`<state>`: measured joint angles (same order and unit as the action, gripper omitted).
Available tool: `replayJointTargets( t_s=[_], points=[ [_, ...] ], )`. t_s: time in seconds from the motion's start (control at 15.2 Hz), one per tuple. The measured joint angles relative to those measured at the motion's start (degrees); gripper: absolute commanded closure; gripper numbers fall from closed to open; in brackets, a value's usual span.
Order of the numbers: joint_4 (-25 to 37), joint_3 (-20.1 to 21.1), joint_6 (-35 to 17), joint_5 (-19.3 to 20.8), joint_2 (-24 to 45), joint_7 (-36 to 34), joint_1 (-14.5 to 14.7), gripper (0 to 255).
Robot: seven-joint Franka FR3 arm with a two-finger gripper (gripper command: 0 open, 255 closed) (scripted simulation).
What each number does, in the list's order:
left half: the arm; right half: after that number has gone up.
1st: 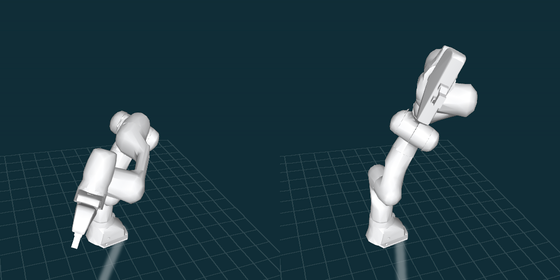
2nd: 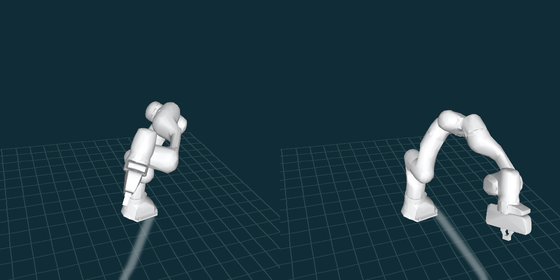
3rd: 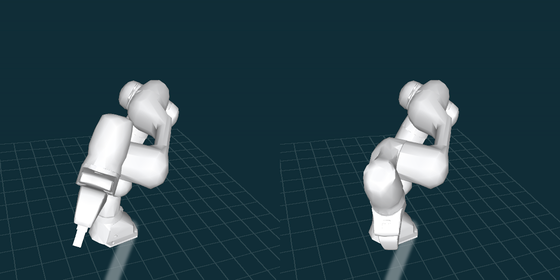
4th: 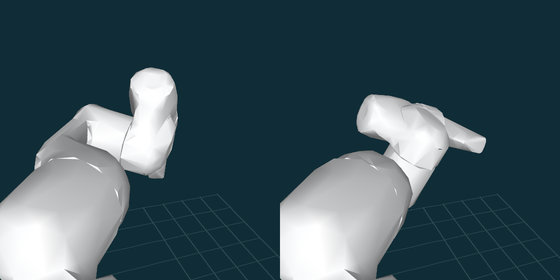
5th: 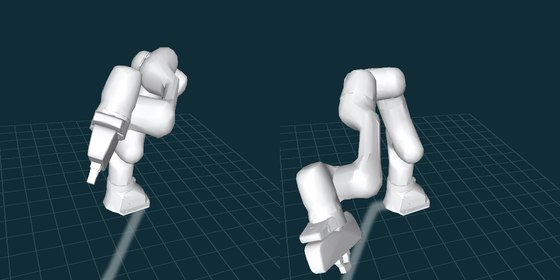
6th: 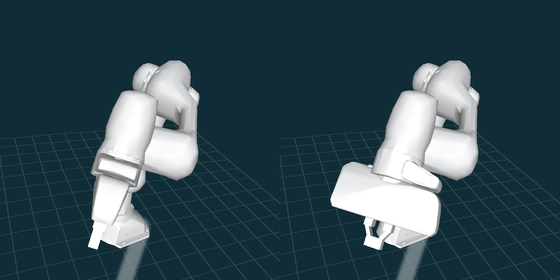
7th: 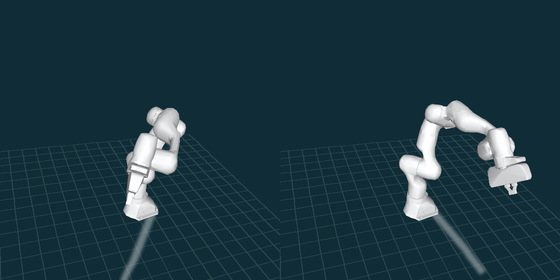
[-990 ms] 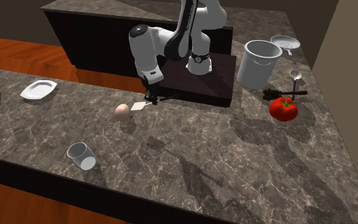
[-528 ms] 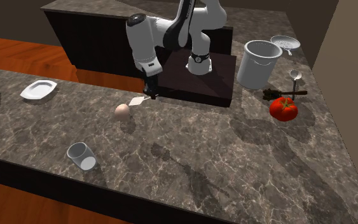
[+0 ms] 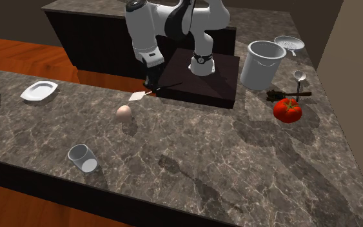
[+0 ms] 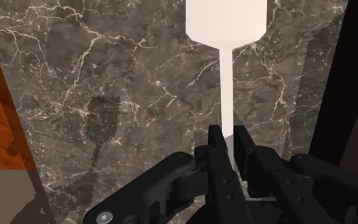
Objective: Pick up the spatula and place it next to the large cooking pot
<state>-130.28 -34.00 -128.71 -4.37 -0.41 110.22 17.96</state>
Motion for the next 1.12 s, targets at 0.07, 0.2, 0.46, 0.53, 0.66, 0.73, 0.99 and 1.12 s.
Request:
replayJointTargets(
  t_s=[0.07, 0.2, 0.46, 0.53, 0.66, 0.73, 0.99, 1.12],
  points=[
    [0.2, 0.0, 0.7, 0.5, -0.7, -0.5, 0.0, 255],
    [0.8, 0.1, 2.2, 1.3, -1.7, -1.1, 0.0, 255],
    [2.7, 0.3, 5.3, 2.4, -3.2, -2.1, 0.0, 255],
    [3.1, 0.3, 6.1, 2.7, -3.7, -2.3, 0.0, 255],
    [3.8, 0.5, 7.5, 3.3, -4.6, -2.9, 0.0, 255],
    [4.2, 0.5, 8.2, 3.5, -4.9, -3.0, 0.0, 255],
    [2.6, 1.4, 10.0, 5.9, -9.0, -5.2, -0.1, 255],
    [-0.9, 2.7, 10.1, 7.9, -13.0, -7.7, -0.2, 255]
  ],
)
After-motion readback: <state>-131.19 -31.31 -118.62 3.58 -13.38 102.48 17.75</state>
